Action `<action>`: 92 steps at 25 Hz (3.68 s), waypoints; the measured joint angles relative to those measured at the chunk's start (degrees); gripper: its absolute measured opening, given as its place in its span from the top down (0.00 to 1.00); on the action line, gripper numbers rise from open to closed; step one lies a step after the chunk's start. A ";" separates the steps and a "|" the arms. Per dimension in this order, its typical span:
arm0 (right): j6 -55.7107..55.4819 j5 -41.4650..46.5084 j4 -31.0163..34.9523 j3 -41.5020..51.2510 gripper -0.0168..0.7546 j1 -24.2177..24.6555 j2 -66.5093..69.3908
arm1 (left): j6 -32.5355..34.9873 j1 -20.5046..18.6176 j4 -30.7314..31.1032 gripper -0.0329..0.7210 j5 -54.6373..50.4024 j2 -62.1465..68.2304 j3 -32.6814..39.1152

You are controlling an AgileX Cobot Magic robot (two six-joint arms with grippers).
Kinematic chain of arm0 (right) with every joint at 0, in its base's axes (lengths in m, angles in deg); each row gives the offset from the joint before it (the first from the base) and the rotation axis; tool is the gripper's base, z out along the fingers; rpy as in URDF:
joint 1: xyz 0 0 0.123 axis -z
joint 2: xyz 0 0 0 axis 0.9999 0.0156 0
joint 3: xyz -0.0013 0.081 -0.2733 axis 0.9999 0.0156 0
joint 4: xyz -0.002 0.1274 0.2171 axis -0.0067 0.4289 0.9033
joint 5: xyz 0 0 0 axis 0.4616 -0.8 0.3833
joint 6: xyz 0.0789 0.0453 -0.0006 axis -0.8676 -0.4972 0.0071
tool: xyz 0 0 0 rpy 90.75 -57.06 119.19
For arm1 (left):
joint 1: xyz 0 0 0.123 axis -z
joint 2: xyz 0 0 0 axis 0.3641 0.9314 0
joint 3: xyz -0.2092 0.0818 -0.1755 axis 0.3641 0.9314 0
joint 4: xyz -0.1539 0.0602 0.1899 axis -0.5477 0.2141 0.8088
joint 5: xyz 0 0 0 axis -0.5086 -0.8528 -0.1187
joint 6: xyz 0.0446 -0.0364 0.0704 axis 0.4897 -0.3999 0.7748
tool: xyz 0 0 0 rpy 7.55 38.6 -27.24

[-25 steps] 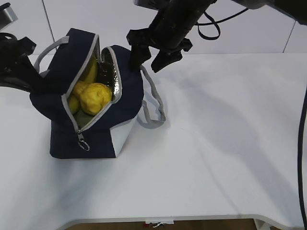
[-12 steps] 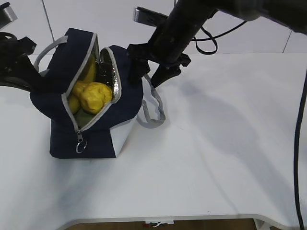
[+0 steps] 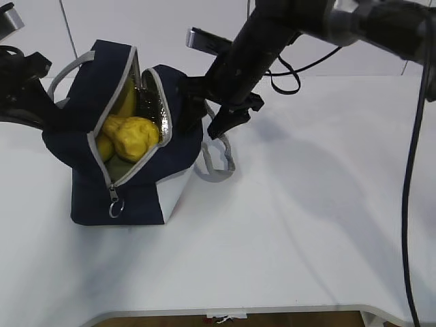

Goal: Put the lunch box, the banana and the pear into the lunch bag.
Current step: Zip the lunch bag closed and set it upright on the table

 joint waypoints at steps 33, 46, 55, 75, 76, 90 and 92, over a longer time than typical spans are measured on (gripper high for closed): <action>0.64 1.31 -20.23 9.36 0.96 0.44 -20.01 | 2.56 11.48 -17.73 0.97 3.96 0.00 0.00; 0.64 1.70 -21.90 11.81 0.96 1.75 -21.98 | 2.58 18.20 -22.15 0.96 11.23 3.77 0.00; -0.58 1.21 -21.80 11.81 0.48 1.75 -22.02 | 4.42 19.43 -26.22 0.61 11.61 4.08 0.00; -2.89 1.06 -18.99 20.48 0.45 1.75 -35.23 | -2.58 16.44 -5.19 0.41 -9.45 3.30 -14.31; -3.04 1.06 -18.75 21.66 0.45 1.75 -36.26 | -3.81 16.44 -1.99 0.41 -9.63 2.89 -14.31; -1.98 -14.05 -15.82 50.54 0.46 1.75 -57.38 | -12.13 18.17 18.81 0.46 -10.69 -8.05 -8.17; -0.64 -18.87 -15.82 56.36 0.46 1.75 -61.15 | -12.13 18.17 19.34 0.46 -10.81 -10.34 -5.86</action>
